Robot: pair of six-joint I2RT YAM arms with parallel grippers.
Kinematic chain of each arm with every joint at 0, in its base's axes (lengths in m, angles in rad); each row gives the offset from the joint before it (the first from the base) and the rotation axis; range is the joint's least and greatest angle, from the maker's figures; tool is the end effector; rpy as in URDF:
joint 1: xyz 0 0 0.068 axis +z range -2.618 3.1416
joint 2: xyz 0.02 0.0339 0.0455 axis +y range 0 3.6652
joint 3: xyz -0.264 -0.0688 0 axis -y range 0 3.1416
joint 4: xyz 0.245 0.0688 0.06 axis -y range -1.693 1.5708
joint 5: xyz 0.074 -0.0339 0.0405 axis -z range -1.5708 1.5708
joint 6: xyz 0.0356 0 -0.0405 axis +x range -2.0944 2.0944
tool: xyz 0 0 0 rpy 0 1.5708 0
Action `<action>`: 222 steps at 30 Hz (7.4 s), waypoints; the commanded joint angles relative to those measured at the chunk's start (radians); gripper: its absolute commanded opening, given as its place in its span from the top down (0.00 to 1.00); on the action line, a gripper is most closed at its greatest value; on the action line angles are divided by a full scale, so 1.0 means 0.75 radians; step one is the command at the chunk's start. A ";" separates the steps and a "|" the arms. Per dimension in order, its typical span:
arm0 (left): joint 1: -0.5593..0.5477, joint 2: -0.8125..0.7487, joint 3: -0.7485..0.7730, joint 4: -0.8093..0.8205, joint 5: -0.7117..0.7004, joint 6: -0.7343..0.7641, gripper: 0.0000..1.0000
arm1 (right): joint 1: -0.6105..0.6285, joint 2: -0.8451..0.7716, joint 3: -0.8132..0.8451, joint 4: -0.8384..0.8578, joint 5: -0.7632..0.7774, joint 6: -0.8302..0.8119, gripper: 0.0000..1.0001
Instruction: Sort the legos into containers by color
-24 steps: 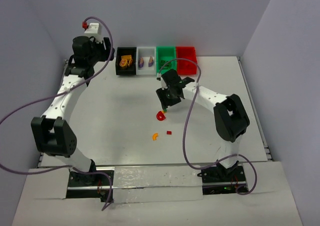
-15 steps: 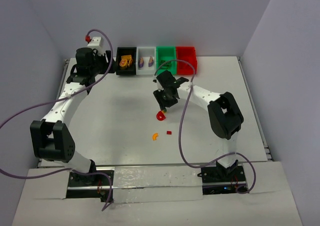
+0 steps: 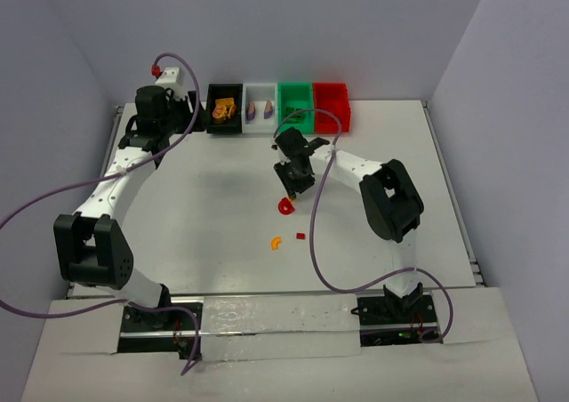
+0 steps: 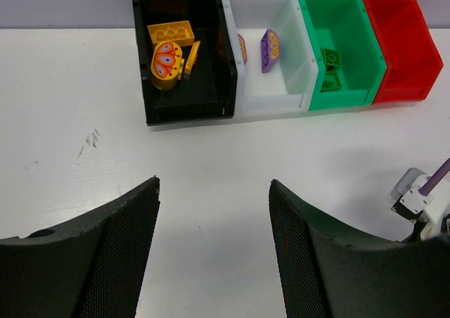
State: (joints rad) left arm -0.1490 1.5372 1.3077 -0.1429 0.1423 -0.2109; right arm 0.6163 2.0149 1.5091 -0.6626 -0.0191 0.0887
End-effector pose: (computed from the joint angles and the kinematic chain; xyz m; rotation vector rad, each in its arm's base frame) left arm 0.3603 -0.0592 0.3403 0.0346 1.9576 -0.3762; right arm 0.3421 0.2432 0.1848 -0.7254 2.6652 0.2193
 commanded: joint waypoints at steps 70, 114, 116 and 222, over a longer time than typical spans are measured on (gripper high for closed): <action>-0.196 -0.045 -0.161 0.122 0.860 -0.471 0.57 | 0.217 -0.529 0.114 0.344 0.048 0.066 1.00; -0.084 0.019 -0.113 -0.017 0.484 -0.349 1.00 | 0.170 -0.482 0.251 0.266 0.069 0.007 1.00; -0.082 0.061 -0.013 -0.034 0.315 -0.247 1.00 | 0.129 -0.448 0.258 0.281 0.083 0.008 1.00; 0.074 -0.211 -0.077 -0.178 0.277 0.030 0.01 | 0.086 -0.026 0.003 -0.039 -0.103 -0.180 0.55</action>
State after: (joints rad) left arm -0.0917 1.4017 1.2469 -0.2772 0.3233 -0.1978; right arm 0.6746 1.9897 1.4864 -0.6785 -0.1195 -0.0254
